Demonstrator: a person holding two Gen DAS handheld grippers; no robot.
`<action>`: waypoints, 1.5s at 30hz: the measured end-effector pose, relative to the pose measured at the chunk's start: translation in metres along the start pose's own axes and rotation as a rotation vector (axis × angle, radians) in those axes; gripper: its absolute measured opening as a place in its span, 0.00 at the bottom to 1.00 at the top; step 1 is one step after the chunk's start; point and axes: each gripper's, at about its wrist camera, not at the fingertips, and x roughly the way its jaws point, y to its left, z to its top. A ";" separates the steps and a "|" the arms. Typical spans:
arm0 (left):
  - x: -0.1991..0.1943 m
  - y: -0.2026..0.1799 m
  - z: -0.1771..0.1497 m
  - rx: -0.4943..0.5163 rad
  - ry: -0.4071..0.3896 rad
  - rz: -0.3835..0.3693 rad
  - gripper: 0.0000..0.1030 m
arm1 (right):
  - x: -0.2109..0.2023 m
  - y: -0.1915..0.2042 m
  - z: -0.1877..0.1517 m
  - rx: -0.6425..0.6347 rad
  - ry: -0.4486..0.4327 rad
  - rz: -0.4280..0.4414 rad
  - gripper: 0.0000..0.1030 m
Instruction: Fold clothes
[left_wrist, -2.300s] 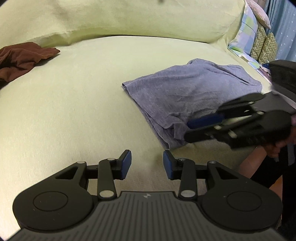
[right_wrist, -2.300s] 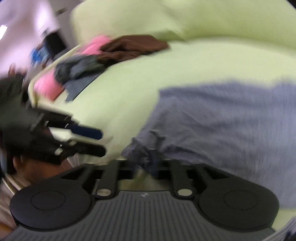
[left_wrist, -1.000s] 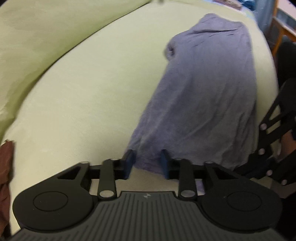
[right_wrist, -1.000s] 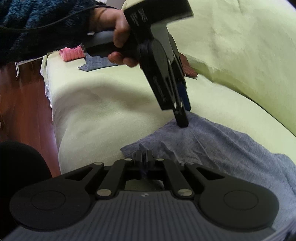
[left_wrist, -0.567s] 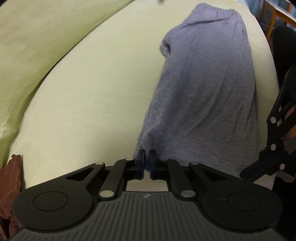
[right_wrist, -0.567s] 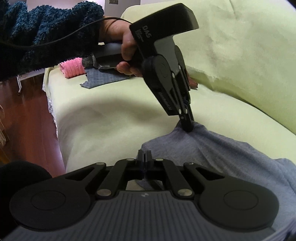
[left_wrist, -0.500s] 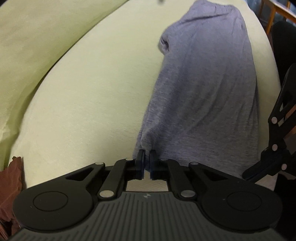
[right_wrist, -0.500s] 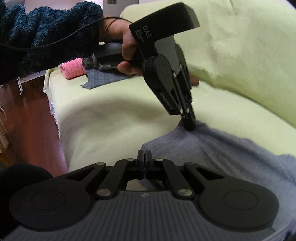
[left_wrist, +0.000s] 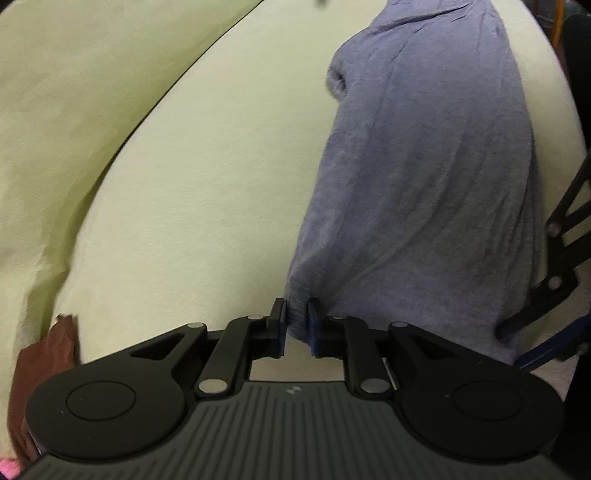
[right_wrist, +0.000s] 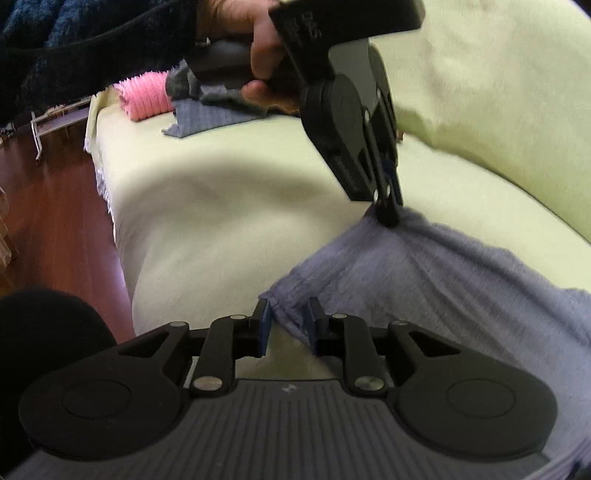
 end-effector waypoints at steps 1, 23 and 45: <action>-0.004 0.003 -0.005 -0.029 0.003 0.018 0.23 | -0.005 -0.002 0.001 0.013 -0.010 0.008 0.16; -0.025 -0.101 0.043 -0.425 -0.211 -0.064 0.32 | -0.042 -0.260 -0.002 -0.055 0.077 -0.075 0.24; -0.048 -0.139 0.026 -0.424 -0.157 0.074 0.32 | -0.092 -0.219 -0.015 0.214 -0.081 -0.125 0.32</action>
